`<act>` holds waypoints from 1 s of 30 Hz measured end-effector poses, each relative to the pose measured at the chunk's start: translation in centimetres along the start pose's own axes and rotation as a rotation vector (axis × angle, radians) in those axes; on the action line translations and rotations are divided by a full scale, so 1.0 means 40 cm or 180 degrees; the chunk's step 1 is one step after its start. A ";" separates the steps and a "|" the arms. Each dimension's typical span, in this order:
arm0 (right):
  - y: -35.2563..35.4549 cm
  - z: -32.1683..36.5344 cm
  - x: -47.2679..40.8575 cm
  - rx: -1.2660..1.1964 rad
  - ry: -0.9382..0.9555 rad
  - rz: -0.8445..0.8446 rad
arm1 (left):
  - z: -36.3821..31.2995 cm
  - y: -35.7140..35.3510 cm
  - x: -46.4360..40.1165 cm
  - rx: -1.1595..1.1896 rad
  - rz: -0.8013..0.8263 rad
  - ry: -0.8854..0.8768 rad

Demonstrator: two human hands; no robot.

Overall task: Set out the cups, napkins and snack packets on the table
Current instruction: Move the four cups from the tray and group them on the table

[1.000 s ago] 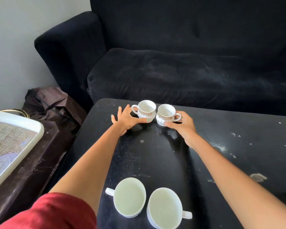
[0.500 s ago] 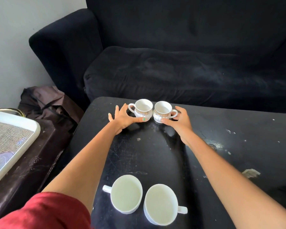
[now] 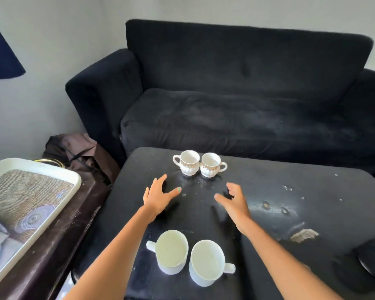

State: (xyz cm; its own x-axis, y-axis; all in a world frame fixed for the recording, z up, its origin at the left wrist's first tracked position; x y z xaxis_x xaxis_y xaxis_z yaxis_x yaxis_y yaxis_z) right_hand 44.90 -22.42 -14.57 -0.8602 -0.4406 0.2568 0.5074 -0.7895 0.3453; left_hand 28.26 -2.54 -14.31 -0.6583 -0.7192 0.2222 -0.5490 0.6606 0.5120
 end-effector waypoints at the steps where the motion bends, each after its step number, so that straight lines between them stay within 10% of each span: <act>1: -0.001 0.005 0.023 0.0096 -0.0030 0.0083 | 0.002 0.005 0.024 -0.0050 0.0079 -0.0010; 8: -0.005 0.094 0.185 0.0387 0.0048 0.0501 | -0.053 0.072 0.168 0.0482 0.0201 -0.0128; 30: -0.198 0.149 0.489 0.3290 0.1326 0.0957 | -0.054 0.053 0.457 -0.1808 0.0700 -0.0886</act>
State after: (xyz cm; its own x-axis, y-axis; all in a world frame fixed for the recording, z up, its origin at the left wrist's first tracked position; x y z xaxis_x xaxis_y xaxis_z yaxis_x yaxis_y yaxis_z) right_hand 24.37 -22.25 -6.92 -0.5498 -0.8103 0.2027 0.3284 0.0134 0.9444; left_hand 16.19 -14.76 -7.36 -0.8741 -0.4480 0.1879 -0.0804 0.5149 0.8535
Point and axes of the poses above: each hand's wrist, its own x-axis away from the middle knuckle, its own y-axis out of the back of the hand, z = x × y, the point moved 9 cm from there along -x, towards the middle knuckle, and after that the axes turned 5 degrees about -y, right-handed, at the moved point
